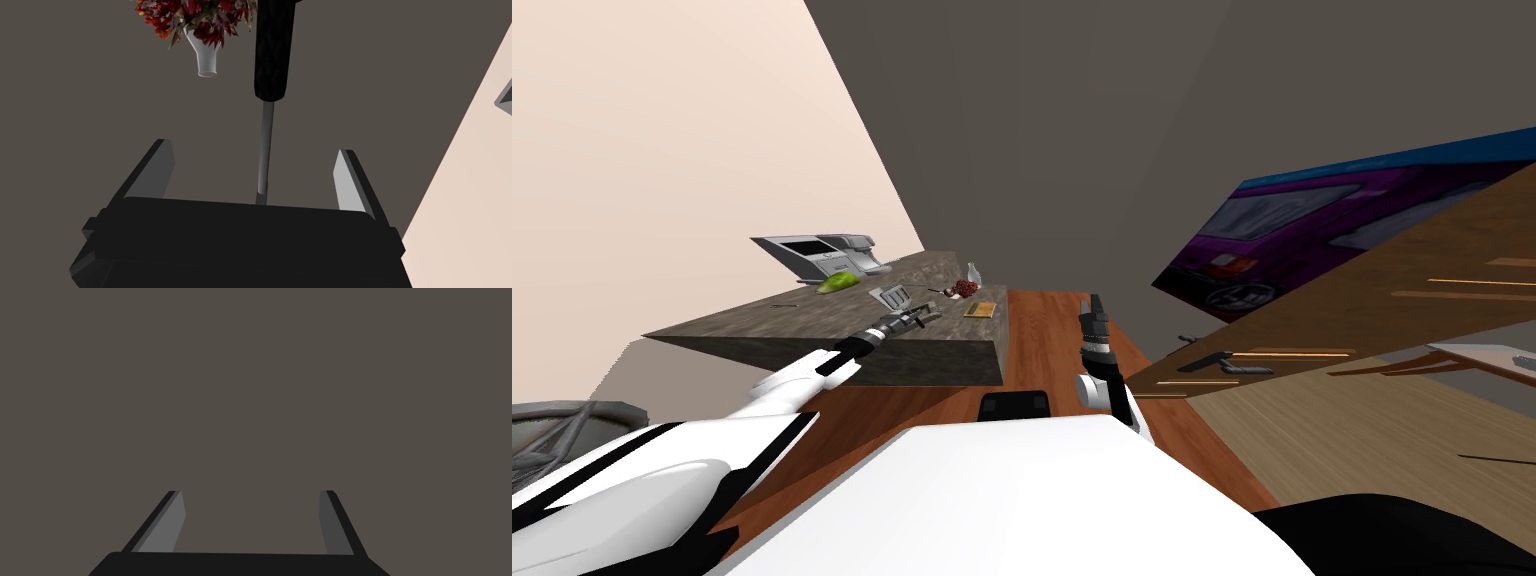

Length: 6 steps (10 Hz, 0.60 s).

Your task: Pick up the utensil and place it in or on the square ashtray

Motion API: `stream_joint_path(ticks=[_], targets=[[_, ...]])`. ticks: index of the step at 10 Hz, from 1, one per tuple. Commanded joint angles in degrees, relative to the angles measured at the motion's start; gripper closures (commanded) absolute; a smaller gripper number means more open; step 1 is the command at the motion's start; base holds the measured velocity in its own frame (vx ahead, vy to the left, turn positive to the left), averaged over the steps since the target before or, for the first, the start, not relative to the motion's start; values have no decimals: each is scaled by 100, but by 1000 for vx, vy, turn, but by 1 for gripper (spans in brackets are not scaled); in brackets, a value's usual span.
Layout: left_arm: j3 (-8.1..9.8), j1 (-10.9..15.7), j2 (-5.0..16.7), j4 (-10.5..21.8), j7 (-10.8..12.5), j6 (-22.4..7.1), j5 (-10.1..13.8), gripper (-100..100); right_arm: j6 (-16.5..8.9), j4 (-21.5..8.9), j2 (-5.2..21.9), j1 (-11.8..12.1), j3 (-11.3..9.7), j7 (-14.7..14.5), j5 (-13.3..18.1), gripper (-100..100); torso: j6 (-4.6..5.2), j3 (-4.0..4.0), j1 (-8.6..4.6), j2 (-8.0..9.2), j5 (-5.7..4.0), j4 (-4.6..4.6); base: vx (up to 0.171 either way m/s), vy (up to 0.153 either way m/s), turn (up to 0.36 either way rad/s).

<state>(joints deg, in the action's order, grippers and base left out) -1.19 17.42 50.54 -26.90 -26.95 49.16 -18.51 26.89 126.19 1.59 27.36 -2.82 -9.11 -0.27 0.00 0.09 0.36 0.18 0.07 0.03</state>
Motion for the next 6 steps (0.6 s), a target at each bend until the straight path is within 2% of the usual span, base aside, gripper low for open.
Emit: stream_joint_path(ticks=[1, 2, 3, 4, 6], targets=[[-45, 73, -66, -80, -15, -227, -17, -100, 0, 0, 0, 0, 0, 0, 0, 0, 0, 0, 0, 0, 0, 0, -72, 83, -11], [-116, 199, -188, -196, -47, -427, -42, -100, 0, 0, 0, 0, 0, 0, 0, 0, -2, 2, 0, 3, 1, 1, -82, 75, 11], [-116, 199, -188, -196, -47, -480, -42, -100, 0, 0, 0, 0, 0, 0, 0, 0, -2, 5, -1, 8, 0, 2, -54, 61, 5], [-186, 325, -310, -311, -79, -718, -67, -100, 0, 0, 0, 0, 0, 0, 0, 0, -2, 2, -7, 1, -1, 1, -47, 79, 12], [-186, 325, -310, -311, -79, -733, -67, -100, 0, 0, 0, 0, 0, 0, 0, 0, -3, -3, -5, -6, 0, -1, -28, 47, -5]])
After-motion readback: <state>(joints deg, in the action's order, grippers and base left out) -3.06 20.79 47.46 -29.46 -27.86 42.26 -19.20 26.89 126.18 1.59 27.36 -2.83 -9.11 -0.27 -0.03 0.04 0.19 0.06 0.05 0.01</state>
